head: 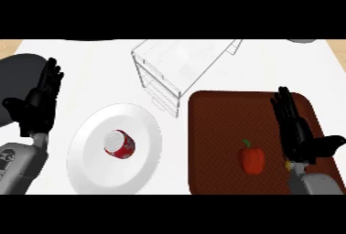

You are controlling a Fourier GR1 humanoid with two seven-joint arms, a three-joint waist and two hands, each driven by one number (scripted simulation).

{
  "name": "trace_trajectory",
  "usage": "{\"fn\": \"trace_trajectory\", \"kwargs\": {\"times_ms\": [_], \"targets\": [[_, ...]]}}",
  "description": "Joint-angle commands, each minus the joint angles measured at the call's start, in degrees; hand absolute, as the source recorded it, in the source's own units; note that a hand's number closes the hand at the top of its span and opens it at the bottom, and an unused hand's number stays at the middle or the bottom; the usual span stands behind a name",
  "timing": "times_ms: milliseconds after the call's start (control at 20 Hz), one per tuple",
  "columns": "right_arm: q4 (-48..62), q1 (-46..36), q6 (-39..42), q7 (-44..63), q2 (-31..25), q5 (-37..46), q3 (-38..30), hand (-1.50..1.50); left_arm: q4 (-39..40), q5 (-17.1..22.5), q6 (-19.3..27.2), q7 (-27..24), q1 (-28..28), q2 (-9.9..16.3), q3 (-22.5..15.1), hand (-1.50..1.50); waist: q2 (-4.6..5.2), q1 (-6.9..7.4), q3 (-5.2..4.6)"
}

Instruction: Pick the bell pepper from the tray and place it in the tiered shelf

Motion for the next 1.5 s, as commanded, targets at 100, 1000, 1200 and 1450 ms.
{"fn": "trace_trajectory", "kwargs": {"times_ms": [100,1000,1200,1450], "targets": [[-4.52,8.17,-13.94,7.92,-6.34,8.24,-4.43,-1.50,1.08,-0.59,-3.66,1.96,5.94,0.01,-3.74,0.00,-1.75,-2.86,-0.65],[-45.35,33.79,-27.29,36.06,-11.62,29.49,4.38,-1.50,1.01,-2.98,-9.82,3.20,12.40,-3.85,-11.03,0.00,-1.10,-0.78,-0.62],[-48.14,35.30,-21.32,49.84,-15.29,34.38,9.43,-1.50,-1.28,-2.63,-11.08,5.50,12.13,-2.44,-10.97,0.00,-0.89,0.53,-0.64],[-43.90,34.64,-11.97,63.95,-26.65,44.20,6.01,-1.50,-2.22,-3.47,-10.68,5.66,11.28,-3.99,-12.45,0.00,0.10,2.90,-1.10]]}}
